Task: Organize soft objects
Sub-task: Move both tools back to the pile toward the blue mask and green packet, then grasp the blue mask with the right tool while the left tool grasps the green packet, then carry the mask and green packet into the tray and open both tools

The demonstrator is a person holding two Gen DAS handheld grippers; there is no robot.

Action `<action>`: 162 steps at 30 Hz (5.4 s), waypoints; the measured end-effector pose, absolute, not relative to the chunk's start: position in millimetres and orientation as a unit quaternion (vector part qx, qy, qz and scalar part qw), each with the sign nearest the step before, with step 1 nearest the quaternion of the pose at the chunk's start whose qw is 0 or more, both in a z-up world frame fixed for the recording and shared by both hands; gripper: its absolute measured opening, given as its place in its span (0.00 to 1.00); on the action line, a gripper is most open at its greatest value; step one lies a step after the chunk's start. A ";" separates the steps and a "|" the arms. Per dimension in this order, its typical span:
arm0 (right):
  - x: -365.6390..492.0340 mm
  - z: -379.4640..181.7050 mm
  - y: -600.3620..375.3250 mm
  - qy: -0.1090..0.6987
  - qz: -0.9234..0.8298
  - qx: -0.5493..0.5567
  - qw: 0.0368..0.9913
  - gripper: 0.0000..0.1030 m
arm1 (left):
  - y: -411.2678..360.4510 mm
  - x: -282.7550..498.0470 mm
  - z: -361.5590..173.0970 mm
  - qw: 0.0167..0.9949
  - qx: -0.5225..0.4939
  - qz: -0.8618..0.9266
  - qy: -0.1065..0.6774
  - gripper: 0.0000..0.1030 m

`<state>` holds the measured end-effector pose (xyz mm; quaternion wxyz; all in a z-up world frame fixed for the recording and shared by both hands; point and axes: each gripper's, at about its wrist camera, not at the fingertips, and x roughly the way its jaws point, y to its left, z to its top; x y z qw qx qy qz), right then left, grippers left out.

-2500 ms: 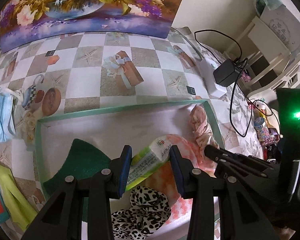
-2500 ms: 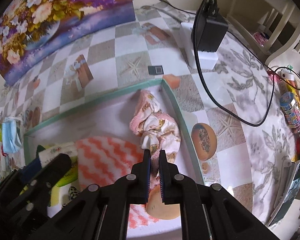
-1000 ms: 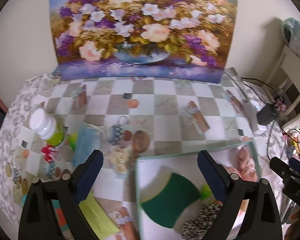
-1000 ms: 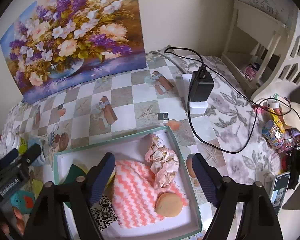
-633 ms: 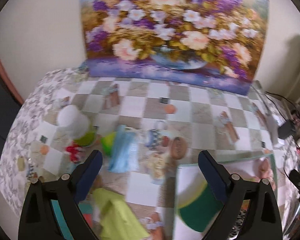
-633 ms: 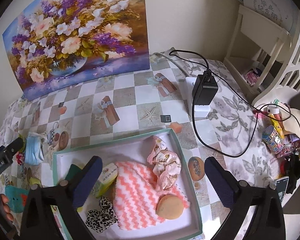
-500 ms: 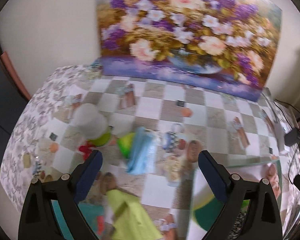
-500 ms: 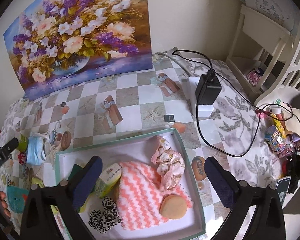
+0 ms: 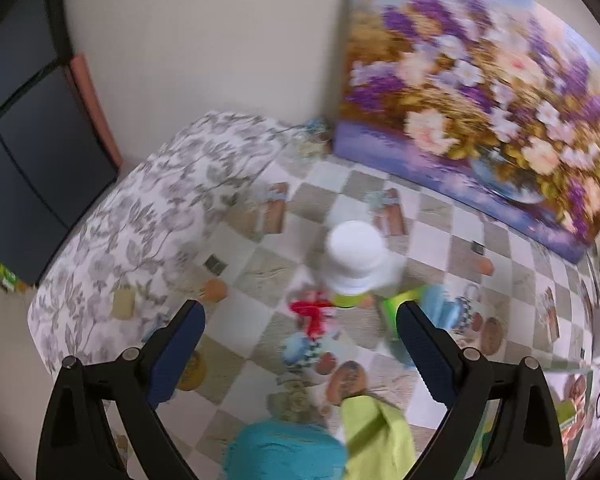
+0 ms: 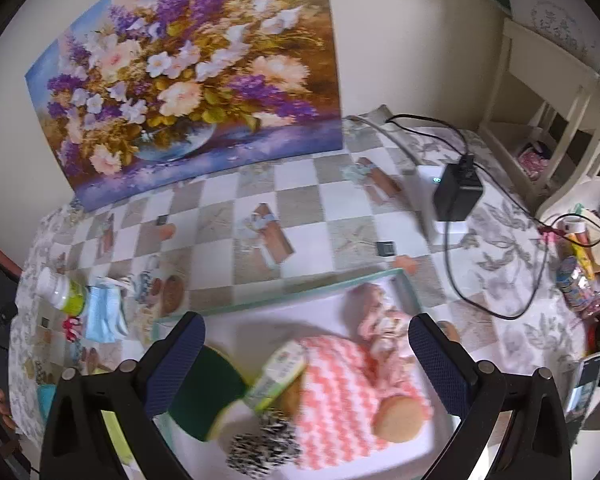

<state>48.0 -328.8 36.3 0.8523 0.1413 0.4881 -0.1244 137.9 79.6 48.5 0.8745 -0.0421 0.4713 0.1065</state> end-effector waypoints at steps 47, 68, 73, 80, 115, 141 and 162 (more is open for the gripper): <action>175.4 -88.4 -97.5 0.570 0.079 0.115 0.810 0.86 | 82.5 221.8 -36.1 0.787 -0.078 -0.025 0.611 0.93; 167.7 -92.7 -136.2 0.554 0.067 0.155 0.815 0.30 | 20.2 218.0 -41.1 0.777 -0.046 -0.052 0.625 0.93; 166.1 -84.9 -147.4 0.538 0.066 0.157 0.826 0.24 | 5.5 221.0 -41.5 0.776 -0.059 -0.048 0.626 0.93; 157.7 -69.6 -168.5 0.510 0.055 0.168 0.842 0.17 | -10.2 229.1 -55.8 0.766 -0.092 -0.037 0.635 0.85; 97.7 21.8 -246.1 0.443 0.003 0.212 0.871 0.17 | -63.3 163.9 11.1 0.834 -0.081 -0.049 0.543 0.70; -19.1 59.3 -357.5 0.452 -0.169 0.214 0.849 0.17 | -164.8 31.8 -4.2 0.814 0.046 -0.184 0.549 0.70; -33.5 -32.6 -321.1 0.577 -0.141 0.201 0.779 0.19 | -164.2 -0.2 -57.1 0.756 0.043 -0.181 0.628 0.70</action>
